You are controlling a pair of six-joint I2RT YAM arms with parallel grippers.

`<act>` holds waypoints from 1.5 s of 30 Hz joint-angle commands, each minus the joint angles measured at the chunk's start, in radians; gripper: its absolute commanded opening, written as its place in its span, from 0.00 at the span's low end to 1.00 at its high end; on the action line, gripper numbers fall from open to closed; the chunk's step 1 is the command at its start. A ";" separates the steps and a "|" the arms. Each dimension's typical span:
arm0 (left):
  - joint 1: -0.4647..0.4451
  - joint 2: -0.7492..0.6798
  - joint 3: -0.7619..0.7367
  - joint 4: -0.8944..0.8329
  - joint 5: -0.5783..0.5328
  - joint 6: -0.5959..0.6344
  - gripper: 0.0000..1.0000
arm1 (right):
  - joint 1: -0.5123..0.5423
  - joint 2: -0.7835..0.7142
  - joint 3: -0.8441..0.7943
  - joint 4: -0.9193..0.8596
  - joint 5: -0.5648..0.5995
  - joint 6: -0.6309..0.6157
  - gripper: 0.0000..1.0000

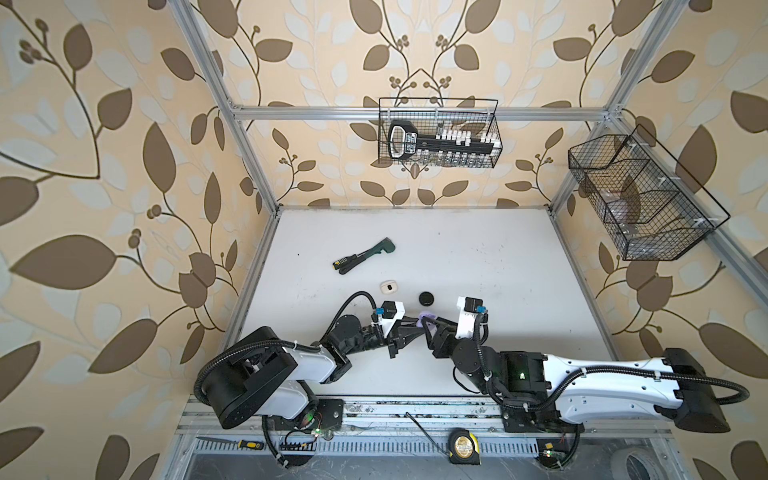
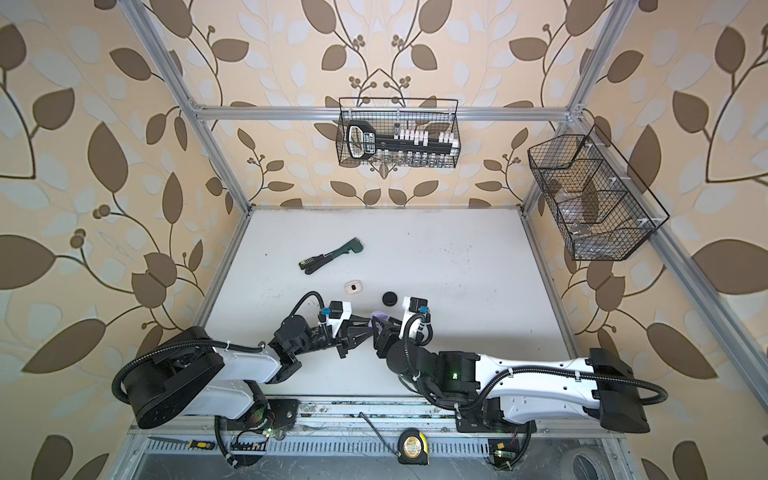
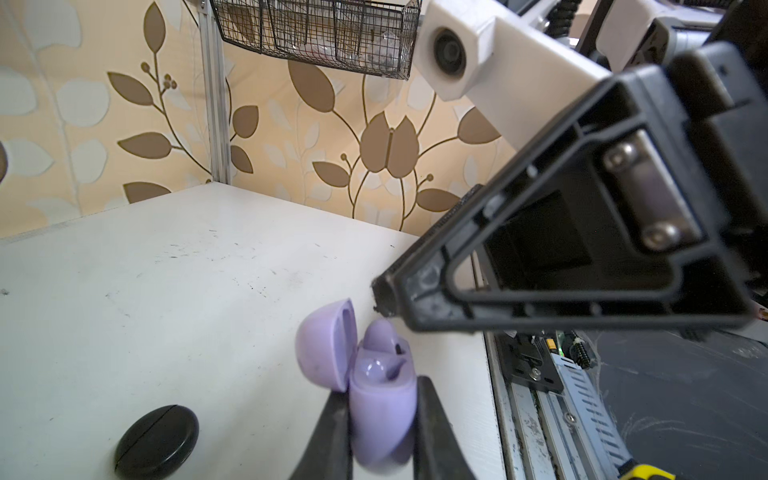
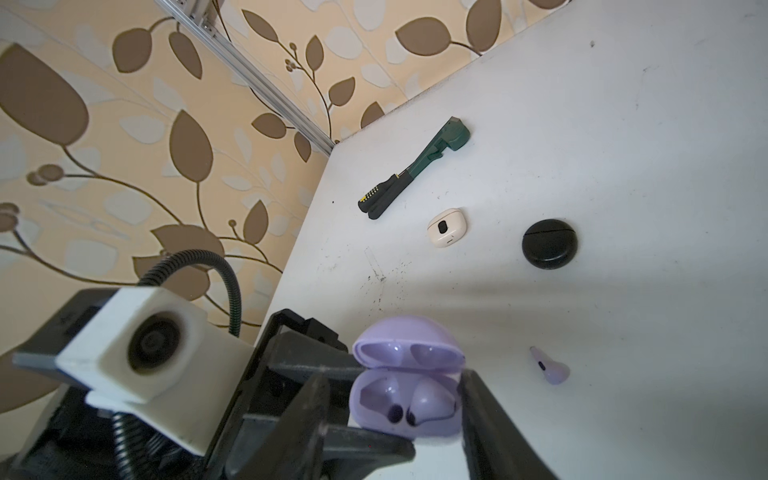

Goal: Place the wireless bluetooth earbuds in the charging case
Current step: 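Lower the earbud into the open lilac case and open the right gripper, then move the right gripper back toward the second lilac earbud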

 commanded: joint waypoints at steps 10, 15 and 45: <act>-0.009 -0.025 -0.001 0.076 0.004 0.011 0.00 | -0.128 -0.112 0.056 -0.225 -0.063 -0.113 0.65; -0.009 -0.042 -0.016 0.076 -0.033 0.018 0.00 | -0.302 -0.065 0.023 -0.227 -0.250 -0.155 0.63; -0.009 -0.351 -0.124 -0.184 -0.489 0.080 0.00 | -0.296 0.583 0.145 -0.237 -0.413 -0.272 0.54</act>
